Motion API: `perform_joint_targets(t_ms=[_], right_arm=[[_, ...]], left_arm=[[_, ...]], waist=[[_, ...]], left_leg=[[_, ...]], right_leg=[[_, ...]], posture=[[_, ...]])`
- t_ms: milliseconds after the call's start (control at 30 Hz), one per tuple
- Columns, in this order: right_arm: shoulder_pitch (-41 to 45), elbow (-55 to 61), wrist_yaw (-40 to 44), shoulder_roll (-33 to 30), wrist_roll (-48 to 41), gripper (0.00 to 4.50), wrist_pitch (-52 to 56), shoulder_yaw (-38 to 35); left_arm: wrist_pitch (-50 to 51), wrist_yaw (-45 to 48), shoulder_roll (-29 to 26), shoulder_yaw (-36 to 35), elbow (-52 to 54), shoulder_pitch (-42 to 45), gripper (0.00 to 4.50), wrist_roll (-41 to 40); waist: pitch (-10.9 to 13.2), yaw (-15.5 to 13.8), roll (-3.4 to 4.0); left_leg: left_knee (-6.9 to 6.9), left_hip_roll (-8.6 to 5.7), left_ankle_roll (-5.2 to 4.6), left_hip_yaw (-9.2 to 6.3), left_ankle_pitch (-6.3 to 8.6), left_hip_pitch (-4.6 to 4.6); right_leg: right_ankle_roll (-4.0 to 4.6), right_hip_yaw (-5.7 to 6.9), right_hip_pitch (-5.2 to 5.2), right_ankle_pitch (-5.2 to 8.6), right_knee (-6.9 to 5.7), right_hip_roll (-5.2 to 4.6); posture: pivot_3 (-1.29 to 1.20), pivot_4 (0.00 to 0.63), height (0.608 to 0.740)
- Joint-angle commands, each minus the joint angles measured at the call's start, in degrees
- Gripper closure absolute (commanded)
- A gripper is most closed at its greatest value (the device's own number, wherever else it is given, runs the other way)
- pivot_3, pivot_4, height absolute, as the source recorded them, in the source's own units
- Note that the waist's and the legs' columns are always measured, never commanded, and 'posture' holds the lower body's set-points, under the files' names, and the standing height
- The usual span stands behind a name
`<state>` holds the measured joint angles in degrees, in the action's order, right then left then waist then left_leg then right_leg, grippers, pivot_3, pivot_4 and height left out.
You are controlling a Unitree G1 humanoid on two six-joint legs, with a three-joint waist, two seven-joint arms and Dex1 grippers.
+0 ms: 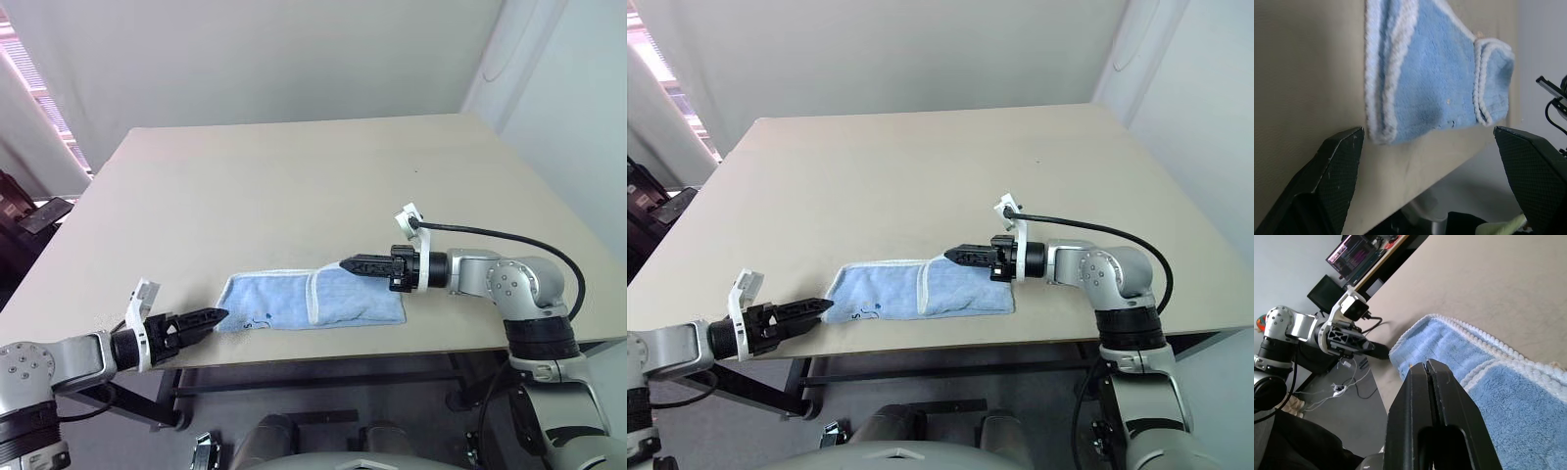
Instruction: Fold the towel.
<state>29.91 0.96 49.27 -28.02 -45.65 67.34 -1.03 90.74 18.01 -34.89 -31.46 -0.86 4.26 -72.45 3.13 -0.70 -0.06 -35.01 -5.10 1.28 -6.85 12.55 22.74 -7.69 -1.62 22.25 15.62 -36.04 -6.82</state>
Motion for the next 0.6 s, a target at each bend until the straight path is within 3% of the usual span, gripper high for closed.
perform_joint_targets(t_ms=[33, 333, 600], right_arm=[[0.42, 0.84, -0.83, 0.67, -0.99, 4.50, -0.35, -1.64], [1.53, -1.82, -2.61, 2.11, 0.39, 4.50, -2.42, -1.55], [1.64, -2.60, -4.25, 2.88, 1.78, 4.50, -3.76, -1.37]], left_arm=[[1.76, -5.78, 1.57, 1.08, -0.50, 0.85, 0.02, -4.82], [0.93, -20.69, 6.05, 1.74, -4.67, 2.89, 0.02, -15.33], [-6.91, -30.73, 4.18, 6.98, -4.57, 0.14, 0.02, -28.37]], waist=[[-0.01, -0.04, 0.02], [-0.21, -0.60, 0.33], [-0.21, -1.68, 0.33]], left_leg=[[0.00, 0.00, 0.00, 0.00, 0.00, 0.00], [-0.10, -0.07, 0.00, -0.02, 0.00, -0.02], [-0.07, -0.07, 0.00, -0.02, 0.00, 0.01]], right_leg=[[0.00, 0.00, 0.00, 0.00, 0.00, 0.00], [0.00, 0.01, -0.09, 0.00, -0.01, -0.03], [0.00, 0.00, -0.04, 0.00, 0.03, -0.05]], posture=[[0.00, 0.000, 0.740], [0.00, 0.000, 0.740], [0.00, 0.000, 0.740]])
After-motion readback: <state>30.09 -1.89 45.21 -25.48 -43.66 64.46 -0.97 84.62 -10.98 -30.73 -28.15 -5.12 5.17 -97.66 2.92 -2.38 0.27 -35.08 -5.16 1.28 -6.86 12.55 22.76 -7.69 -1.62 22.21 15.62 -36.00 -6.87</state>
